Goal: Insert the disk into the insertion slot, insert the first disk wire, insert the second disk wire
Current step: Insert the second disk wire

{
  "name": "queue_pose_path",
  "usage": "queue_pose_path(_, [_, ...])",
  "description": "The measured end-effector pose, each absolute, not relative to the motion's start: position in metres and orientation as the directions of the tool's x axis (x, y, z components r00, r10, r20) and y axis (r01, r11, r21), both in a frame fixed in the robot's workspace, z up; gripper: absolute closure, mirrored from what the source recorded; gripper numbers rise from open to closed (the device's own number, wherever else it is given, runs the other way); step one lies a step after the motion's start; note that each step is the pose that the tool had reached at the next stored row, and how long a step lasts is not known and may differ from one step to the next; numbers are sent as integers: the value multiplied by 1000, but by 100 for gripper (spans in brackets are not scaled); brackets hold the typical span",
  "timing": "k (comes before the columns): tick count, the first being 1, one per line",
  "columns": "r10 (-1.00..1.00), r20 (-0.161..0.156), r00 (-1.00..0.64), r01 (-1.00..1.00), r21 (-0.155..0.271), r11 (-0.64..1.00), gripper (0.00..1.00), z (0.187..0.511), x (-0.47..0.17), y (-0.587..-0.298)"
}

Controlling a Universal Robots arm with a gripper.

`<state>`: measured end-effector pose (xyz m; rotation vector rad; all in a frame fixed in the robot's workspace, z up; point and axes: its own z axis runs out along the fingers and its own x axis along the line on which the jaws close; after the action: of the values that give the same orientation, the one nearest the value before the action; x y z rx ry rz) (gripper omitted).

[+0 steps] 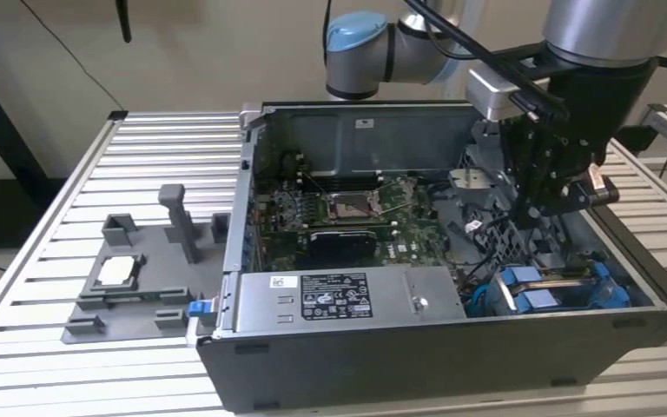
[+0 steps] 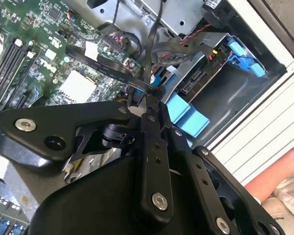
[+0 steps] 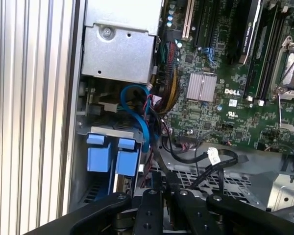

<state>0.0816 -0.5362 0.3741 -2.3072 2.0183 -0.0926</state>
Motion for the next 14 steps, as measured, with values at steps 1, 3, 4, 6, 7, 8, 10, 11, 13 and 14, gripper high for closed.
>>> queue_pose_path(1, [-991,-4,133,-987,-96,-132,84,374,82,-537])
queue_pose_path(3, [-991,-5,133,-987,-94,-132,84,374,84,-540])
queue_pose_path(4, [-991,-5,133,-987,-93,-132,84,374,85,-541])
queue_pose_path(6, [-991,-6,133,-987,-90,-132,84,373,88,-543])
queue_pose_path(7, [-991,-6,133,-987,-89,-132,84,373,89,-544])
queue_pose_path(8, [-991,-6,133,-987,-87,-132,84,373,90,-545])
queue_pose_path(10, [-992,-6,129,-988,-86,-128,84,372,90,-547])
queue_pose_path(11, [-992,-7,127,-988,-85,-126,84,371,90,-548])
queue_pose_path(13, [-992,-7,125,-989,-85,-124,84,370,91,-550])
queue_pose_path(14, [-992,-7,124,-989,-84,-123,84,370,92,-551])
